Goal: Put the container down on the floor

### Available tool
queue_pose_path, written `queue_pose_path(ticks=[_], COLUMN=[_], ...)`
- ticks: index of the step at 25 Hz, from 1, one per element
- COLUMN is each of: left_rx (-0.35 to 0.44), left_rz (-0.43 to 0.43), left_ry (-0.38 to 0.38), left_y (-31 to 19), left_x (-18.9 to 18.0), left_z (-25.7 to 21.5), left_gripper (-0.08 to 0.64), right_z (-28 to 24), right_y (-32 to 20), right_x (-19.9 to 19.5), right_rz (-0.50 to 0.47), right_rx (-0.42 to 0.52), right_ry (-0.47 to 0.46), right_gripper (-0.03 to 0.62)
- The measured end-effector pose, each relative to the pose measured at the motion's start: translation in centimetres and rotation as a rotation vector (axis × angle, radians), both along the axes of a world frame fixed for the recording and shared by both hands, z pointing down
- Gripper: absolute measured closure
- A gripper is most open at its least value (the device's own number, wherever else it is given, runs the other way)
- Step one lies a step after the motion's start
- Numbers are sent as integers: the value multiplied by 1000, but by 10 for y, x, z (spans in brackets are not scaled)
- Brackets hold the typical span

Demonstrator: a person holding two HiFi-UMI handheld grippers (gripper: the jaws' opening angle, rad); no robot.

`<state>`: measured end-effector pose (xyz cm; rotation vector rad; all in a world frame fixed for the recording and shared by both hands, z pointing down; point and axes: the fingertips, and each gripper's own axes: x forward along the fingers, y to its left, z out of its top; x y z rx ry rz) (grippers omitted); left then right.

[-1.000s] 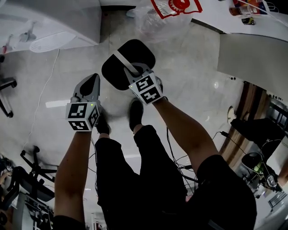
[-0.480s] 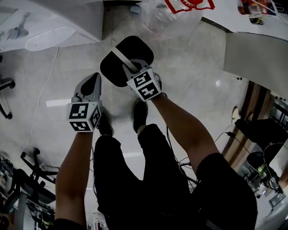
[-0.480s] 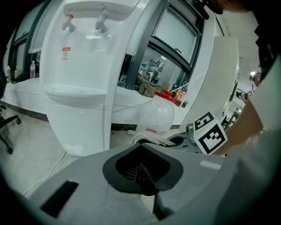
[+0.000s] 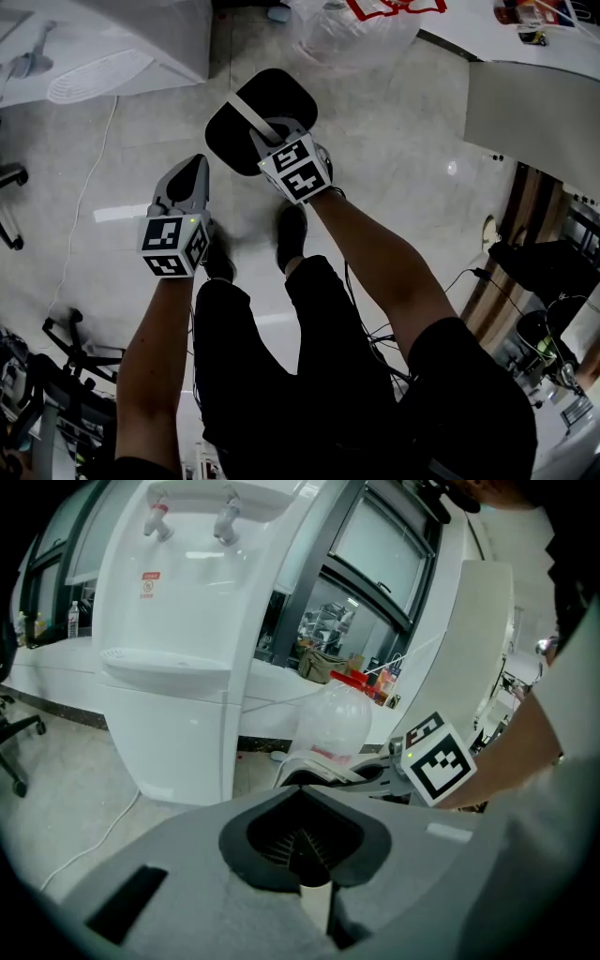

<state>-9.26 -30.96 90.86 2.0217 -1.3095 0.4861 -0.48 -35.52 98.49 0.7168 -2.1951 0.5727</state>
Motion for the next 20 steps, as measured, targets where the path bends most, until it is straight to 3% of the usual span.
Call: queue_pose_path(ticks=[5, 8, 13, 20], left_rx=[-18, -27, -39, -39], left_rz=[-9, -8, -14, -11], left_ry=[0, -9, -3, -1], left_y=[11, 17, 25, 33], left_x=[-4, -7, -10, -10], left_z=[-2, 1, -4, -24], left_gripper=[554, 554, 554, 554], right_z=[-2, -3, -3, -28], right_y=[0, 2, 10, 15], right_x=[3, 1, 5, 18], right_rz=[8, 6, 8, 27], right_rx=[1, -1, -17, -7], right_ry=[14, 17, 41, 52], right_gripper=[560, 486, 438, 423])
